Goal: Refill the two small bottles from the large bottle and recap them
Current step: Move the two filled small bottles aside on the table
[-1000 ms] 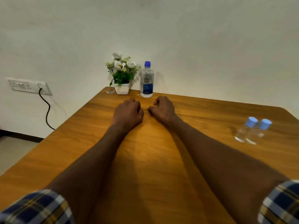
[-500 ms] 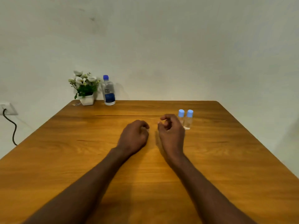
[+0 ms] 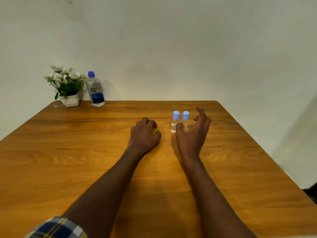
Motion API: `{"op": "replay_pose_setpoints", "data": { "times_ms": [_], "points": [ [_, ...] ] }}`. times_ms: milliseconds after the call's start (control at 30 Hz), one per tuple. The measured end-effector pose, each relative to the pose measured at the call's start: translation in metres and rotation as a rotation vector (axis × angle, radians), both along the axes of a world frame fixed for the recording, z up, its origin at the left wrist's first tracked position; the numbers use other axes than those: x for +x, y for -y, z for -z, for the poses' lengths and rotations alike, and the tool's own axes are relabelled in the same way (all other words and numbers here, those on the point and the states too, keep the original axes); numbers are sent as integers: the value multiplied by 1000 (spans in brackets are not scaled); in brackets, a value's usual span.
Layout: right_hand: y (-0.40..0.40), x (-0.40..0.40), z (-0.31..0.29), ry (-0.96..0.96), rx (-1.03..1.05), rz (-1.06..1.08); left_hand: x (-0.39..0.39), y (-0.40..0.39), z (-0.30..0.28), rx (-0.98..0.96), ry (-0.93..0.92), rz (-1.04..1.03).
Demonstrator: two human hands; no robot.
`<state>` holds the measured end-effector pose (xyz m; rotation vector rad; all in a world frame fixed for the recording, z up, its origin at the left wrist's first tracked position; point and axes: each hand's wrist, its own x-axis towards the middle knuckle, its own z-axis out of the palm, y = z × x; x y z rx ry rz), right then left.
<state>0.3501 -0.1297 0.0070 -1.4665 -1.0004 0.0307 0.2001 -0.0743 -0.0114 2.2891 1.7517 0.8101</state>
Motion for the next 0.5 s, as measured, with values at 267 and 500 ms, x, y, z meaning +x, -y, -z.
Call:
{"op": "replay_pose_setpoints", "data": {
  "times_ms": [267, 500],
  "points": [
    [-13, 18, 11, -136, -271, -184, -1, 20, -7, 172, 13, 148],
    [-24, 37, 16, -37, -296, -251, -1, 13, -4, 131, 47, 110]
  ]
}}
